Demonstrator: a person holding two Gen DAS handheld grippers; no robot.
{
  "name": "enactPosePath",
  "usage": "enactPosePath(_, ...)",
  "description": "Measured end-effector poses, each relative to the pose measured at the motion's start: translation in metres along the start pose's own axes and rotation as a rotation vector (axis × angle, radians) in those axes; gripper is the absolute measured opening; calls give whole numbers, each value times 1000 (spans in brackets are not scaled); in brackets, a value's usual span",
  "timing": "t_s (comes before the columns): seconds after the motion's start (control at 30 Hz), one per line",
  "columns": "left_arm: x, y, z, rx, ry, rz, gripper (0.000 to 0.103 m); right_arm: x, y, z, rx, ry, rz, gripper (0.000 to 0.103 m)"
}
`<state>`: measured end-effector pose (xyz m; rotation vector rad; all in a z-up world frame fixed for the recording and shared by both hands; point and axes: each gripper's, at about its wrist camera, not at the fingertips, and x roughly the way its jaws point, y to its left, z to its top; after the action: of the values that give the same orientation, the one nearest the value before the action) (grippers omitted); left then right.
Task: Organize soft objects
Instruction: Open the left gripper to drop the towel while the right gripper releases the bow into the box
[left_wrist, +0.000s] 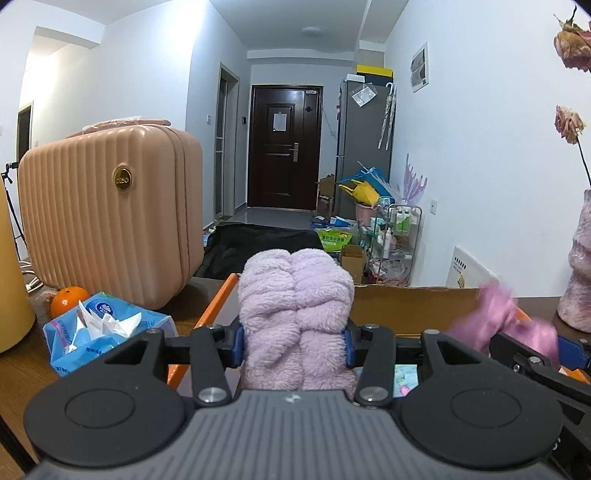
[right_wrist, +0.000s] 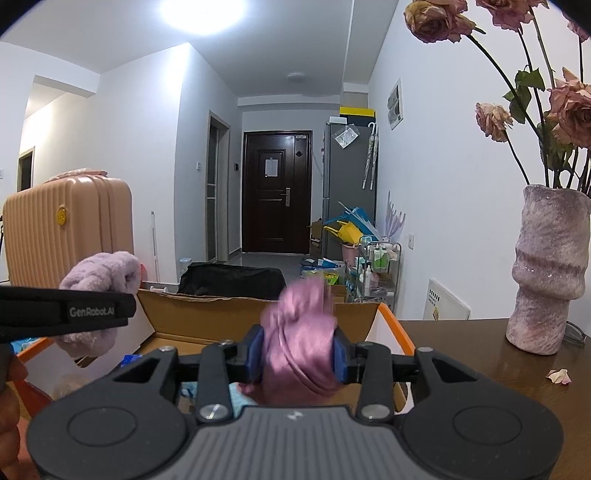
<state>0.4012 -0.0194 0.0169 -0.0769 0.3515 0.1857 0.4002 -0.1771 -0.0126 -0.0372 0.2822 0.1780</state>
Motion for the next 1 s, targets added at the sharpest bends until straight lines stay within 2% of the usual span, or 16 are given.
enactPosePath(0.1,0,2,0,-5,-1,-1,58,-2,0,0,2,-8,-1,44)
enactPosePath(0.17,0,2,-1,-4,-5,5,69,-4,0,-1,0,-11,-4,52)
enactPosePath(0.27,-4,1,-1,1,-27,19,88,-5,0,-2,-2,-15,-8,74)
enactPosePath(0.37,-7,0,-3,13,-49,30,102,-6,-2,-2,7,-21,-16,87)
enactPosePath(0.7,-7,4,-3,-3,-57,43,103,-7,-2,-5,12,-15,-31,92)
enactPosePath(0.87,-15,9,2,-3,-85,67,103,-13,-3,-3,11,-59,-56,102)
enactPosePath(1.0,-19,16,4,25,-109,65,103,-20,-1,1,-7,-112,-90,103)
